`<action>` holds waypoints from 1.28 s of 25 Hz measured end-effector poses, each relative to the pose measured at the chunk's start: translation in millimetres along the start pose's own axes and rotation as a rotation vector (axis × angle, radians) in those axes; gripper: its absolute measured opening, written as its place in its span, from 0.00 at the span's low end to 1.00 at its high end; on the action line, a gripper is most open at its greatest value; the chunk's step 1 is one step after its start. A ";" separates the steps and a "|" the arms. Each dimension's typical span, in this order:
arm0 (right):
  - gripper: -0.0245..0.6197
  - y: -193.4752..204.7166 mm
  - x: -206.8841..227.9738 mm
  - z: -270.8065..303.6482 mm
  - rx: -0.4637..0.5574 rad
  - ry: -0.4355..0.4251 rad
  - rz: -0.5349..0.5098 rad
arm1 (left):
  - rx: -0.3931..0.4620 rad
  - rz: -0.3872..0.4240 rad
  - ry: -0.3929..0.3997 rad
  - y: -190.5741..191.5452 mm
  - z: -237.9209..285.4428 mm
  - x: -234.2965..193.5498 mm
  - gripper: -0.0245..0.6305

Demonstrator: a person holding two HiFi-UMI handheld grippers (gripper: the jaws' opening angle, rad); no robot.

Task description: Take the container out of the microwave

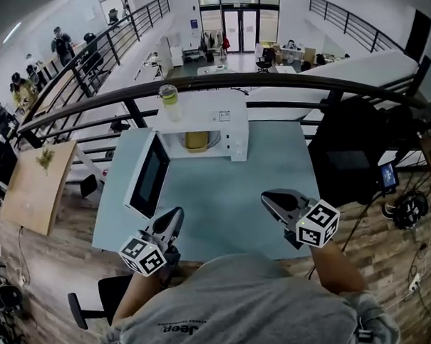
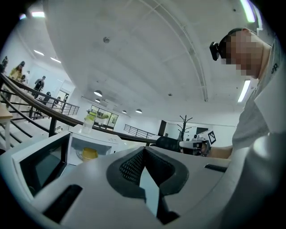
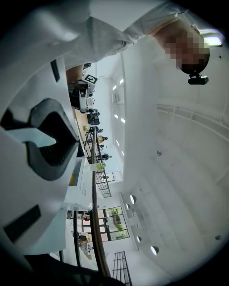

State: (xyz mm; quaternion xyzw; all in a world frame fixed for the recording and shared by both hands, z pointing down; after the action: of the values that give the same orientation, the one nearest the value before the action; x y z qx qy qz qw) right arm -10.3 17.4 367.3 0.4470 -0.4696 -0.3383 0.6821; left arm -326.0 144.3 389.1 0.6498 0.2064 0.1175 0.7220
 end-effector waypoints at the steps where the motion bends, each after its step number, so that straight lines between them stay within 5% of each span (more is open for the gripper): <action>1: 0.06 0.1 2.5 4.2 -0.004 0.010 0.005 | -0.003 -0.002 0.010 0.8 3.6 -6.7 0.06; 10: 0.06 -2.9 41.8 6.7 -0.008 0.027 0.047 | -0.023 -0.019 0.023 8.1 47.1 -30.2 0.06; 15: 0.06 -1.0 90.9 -13.0 -0.020 -0.032 0.057 | -0.047 -0.026 -0.079 11.5 90.7 -18.0 0.06; 21: 0.06 -0.3 155.5 -37.4 -0.032 -0.125 0.017 | -0.137 0.049 -0.233 16.2 154.0 5.8 0.06; 27: 0.06 1.6 191.9 -18.2 -0.047 -0.136 0.000 | -0.234 0.117 -0.265 26.6 187.1 0.9 0.06; 32: 0.06 8.6 206.0 21.5 -0.068 -0.058 -0.007 | -0.302 0.204 -0.254 40.6 191.2 -40.6 0.06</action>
State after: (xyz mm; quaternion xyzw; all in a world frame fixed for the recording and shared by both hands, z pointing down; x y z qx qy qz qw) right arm 37.8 -167.3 448.3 0.4150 -0.4758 -0.3694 0.6819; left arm -271.8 -38.4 448.5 0.5615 0.0273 0.1367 0.8157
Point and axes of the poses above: the fingertips, and each gripper's own axes: z forward along the fingers, x to its right, y out of its underside, the point moved 8 cm from there along -z, backward along the fingers, and after that the axes turned 10 degrees about z, right-handed, at the moved point
